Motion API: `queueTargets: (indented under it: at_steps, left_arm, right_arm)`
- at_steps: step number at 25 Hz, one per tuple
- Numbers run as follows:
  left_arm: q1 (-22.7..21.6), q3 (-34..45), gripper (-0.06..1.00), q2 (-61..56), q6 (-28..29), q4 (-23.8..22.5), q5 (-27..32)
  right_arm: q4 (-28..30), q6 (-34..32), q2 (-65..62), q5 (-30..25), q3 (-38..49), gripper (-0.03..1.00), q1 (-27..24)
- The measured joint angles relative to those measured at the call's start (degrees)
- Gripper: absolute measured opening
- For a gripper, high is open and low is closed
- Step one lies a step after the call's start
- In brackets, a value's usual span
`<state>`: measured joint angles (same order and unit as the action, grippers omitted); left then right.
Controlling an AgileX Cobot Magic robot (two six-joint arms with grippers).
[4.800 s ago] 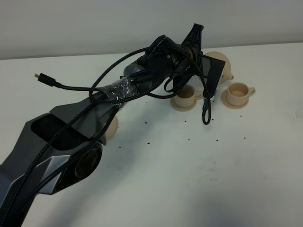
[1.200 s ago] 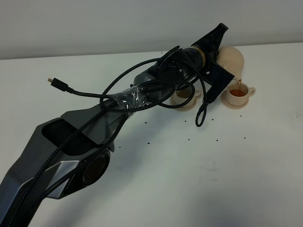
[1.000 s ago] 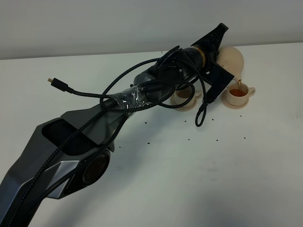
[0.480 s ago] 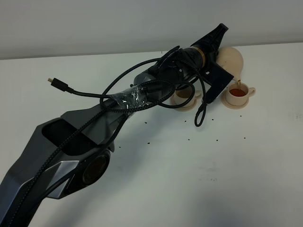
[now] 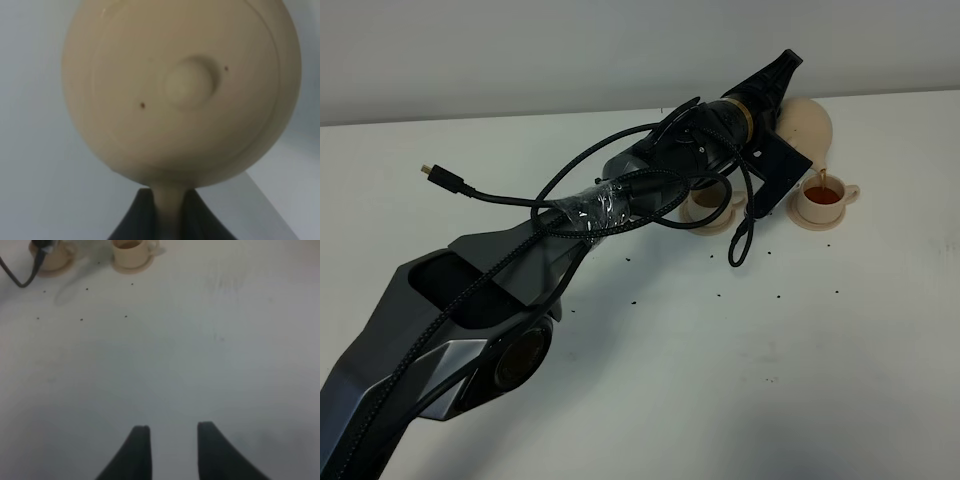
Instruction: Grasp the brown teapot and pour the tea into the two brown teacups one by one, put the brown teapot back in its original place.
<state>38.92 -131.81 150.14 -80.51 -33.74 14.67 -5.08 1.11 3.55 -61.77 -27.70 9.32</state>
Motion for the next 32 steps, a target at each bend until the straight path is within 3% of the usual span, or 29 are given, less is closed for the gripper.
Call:
queueTargets:
  at_steps: [32]
  left_arm:
    - [0.0,0.0,0.12,0.0,0.0,-1.1,-1.6]
  right_arm:
    - [0.0,0.0,0.0,0.0,0.0,0.24,0.0]
